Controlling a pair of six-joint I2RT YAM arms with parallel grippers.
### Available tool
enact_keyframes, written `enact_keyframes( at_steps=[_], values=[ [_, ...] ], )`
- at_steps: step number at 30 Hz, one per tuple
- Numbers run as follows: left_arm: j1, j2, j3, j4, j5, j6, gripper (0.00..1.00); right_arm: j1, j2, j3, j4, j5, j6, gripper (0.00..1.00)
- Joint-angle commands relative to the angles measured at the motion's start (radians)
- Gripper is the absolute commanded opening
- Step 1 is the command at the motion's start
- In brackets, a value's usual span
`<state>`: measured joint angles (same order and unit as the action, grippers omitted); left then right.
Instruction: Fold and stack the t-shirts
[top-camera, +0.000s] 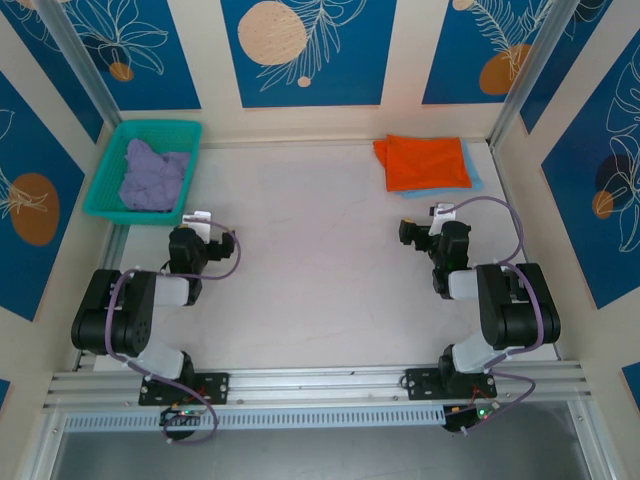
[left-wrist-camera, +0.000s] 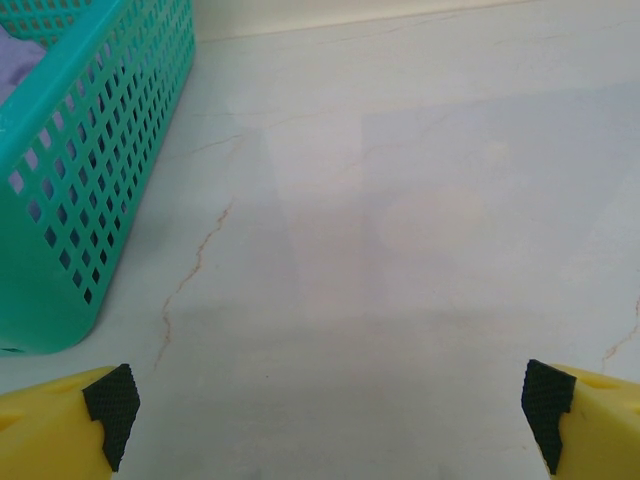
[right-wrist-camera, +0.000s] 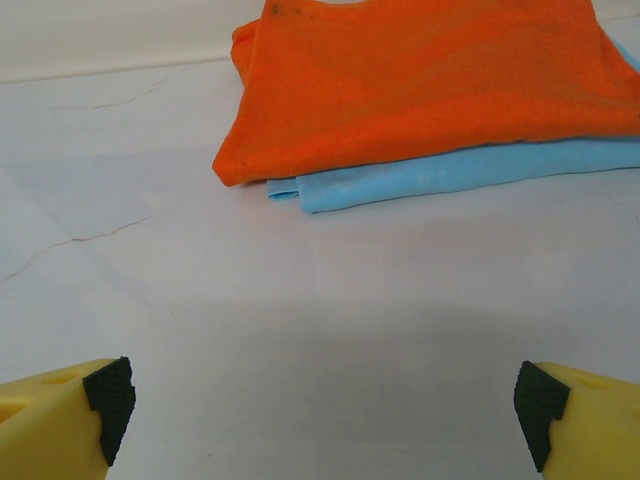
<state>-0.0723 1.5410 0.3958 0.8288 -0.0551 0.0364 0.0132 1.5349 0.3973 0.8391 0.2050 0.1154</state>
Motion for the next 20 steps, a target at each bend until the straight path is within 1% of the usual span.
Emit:
enact_keyframes(
  at_steps=[1,9,13,20],
  values=[
    [0.006,-0.005,0.006,0.002,0.022,0.011,1.0,0.007,-0.012,0.0,0.006,0.0,0.007,0.99],
    [0.006,-0.005,0.006,0.002,0.023,0.011,1.0,0.007,-0.011,0.002,0.002,0.002,0.007,0.99],
    [0.007,-0.005,0.006,0.001,0.022,0.01,1.0,-0.007,-0.012,0.008,-0.012,-0.028,0.014,0.99],
    [0.007,-0.005,0.006,0.001,0.021,0.011,1.0,-0.006,-0.012,0.003,-0.004,-0.027,0.012,0.99]
  ],
)
